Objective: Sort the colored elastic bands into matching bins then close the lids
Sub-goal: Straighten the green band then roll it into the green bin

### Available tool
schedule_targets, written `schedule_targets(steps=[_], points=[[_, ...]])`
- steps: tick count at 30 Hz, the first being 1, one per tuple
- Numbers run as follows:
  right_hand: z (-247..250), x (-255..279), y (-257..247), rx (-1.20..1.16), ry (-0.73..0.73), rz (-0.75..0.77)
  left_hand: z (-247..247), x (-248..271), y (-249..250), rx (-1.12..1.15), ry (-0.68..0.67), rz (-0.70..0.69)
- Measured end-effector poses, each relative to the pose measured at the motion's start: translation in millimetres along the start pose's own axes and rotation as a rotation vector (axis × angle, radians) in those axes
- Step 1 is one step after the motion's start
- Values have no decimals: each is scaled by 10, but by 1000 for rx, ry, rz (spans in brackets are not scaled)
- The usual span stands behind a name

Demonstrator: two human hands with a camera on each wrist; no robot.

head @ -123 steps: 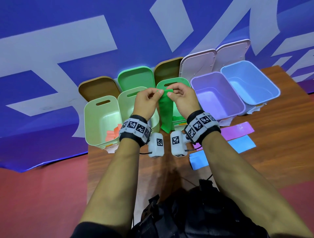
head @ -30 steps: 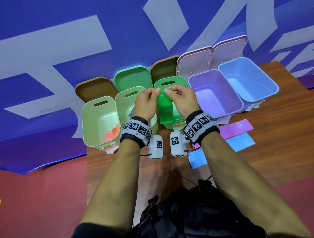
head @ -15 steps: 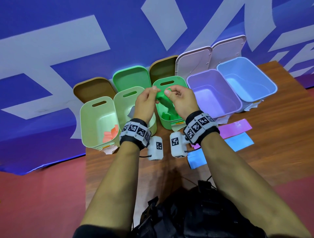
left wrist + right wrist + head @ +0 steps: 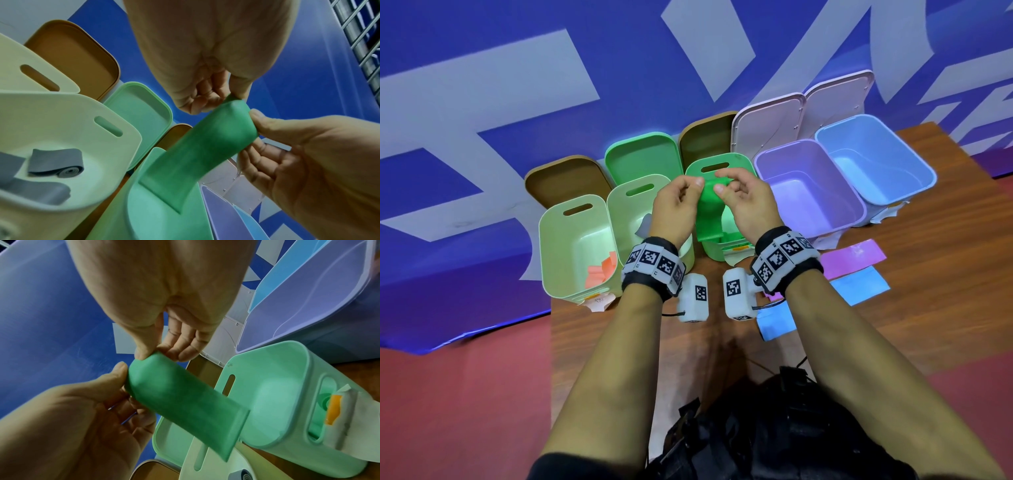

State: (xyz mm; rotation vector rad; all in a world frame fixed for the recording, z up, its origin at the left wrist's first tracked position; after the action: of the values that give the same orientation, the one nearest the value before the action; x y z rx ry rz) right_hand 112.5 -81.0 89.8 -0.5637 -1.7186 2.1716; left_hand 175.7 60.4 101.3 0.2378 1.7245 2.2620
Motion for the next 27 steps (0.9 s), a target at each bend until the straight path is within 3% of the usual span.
schedule_targets(steps=[27], points=[[3,51,37,-60,2,-83,-5,27,-12,20,-12,-49]])
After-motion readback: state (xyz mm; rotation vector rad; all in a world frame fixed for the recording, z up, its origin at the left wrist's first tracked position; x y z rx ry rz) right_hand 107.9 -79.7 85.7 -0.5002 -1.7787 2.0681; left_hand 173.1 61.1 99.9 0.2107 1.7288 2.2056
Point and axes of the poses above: each hand's wrist, its own x-axis away from the middle knuckle, its own z-axis out of the back of the hand, y = z × x, the point moved 9 cm from there along -x, towards the middle knuckle, and after that the axes turned 2 degrees about z, right-handed, at the moved point
